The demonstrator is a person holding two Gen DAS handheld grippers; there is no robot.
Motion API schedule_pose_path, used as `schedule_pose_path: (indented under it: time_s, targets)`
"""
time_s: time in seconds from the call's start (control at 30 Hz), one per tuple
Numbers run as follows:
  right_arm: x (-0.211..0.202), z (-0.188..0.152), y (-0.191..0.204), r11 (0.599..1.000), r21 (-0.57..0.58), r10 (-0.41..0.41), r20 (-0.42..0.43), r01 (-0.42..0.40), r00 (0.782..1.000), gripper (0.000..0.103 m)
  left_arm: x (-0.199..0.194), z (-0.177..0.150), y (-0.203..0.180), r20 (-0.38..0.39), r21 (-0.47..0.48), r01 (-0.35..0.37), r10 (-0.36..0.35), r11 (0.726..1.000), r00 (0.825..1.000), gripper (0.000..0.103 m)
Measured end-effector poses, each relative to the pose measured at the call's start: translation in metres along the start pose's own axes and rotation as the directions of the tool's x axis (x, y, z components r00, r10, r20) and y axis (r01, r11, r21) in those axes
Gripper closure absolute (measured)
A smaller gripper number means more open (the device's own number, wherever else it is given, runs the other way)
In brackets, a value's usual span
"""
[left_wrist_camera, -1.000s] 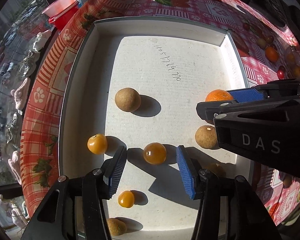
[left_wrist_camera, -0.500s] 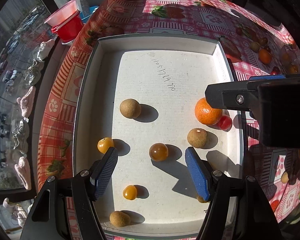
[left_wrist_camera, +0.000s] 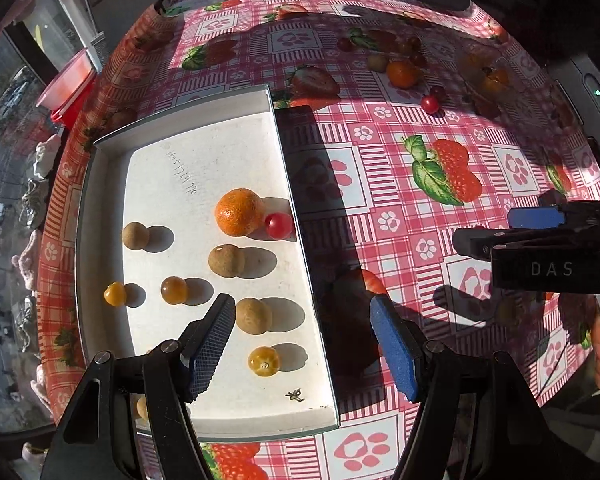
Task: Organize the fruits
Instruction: 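Move both open tools back over the fruits on the tablecloth, then grasp a red cherry tomato with the right tool while the left tool grasps a brown fruit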
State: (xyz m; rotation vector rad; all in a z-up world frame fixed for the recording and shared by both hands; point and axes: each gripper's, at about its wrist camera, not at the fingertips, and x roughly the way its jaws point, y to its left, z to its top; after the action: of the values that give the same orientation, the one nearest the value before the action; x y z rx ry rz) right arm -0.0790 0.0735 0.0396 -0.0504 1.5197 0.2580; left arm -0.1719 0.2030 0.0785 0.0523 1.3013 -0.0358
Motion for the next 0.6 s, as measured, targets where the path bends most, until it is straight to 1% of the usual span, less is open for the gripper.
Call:
schedule_pose_path:
  time_s: [0.03,0.13,0.17,0.23,0.27,0.3,0.4,0.5,0.6]
  targets:
    - [0.004,-0.003,-0.006,1.0,0.01,-0.008,-0.005,0.008,1.0,0.032,-0.001,-0.004,-0.009,-0.002,0.015,0.007,-0.007,1.0,1.0,0.032]
    - [0.015,-0.006,-0.013,1.0,0.018,-0.002,-0.015,0.003,1.0,0.044,0.0,-0.011,-0.03,-0.017,0.051,0.019,-0.018,0.998,1.0,0.032]
    - [0.018,-0.007,-0.013,1.0,0.012,-0.001,-0.016,0.001,1.0,0.046,0.002,-0.014,-0.036,-0.026,0.057,0.028,-0.026,0.998,0.999,0.032]
    - [0.023,-0.006,-0.01,1.0,-0.008,0.002,-0.018,-0.002,1.0,0.053,0.004,-0.019,-0.045,-0.042,0.064,0.043,-0.04,0.997,0.998,0.032]
    - [0.023,-0.006,-0.008,1.0,-0.022,-0.006,-0.008,0.005,1.0,0.053,0.006,-0.022,-0.051,-0.051,0.068,0.051,-0.048,0.996,0.998,0.032]
    - [0.023,-0.005,-0.006,0.999,-0.037,-0.004,-0.003,0.004,1.0,0.059,0.007,-0.023,-0.055,-0.059,0.071,0.058,-0.054,0.996,0.997,0.032]
    - [0.022,-0.004,-0.003,0.998,-0.06,-0.004,0.004,0.004,1.0,0.081,0.014,-0.03,-0.069,-0.086,0.081,0.079,-0.072,0.994,0.994,0.032]
    - [0.018,-0.001,-0.007,0.998,-0.058,-0.024,0.015,0.025,1.0,0.081,0.018,-0.032,-0.081,-0.099,0.091,0.096,-0.087,0.991,0.991,0.032]
    - [0.014,-0.004,-0.03,0.999,-0.033,-0.039,0.021,0.04,0.999,0.081,0.022,-0.032,-0.095,-0.103,0.106,0.117,-0.107,0.987,0.989,0.032]
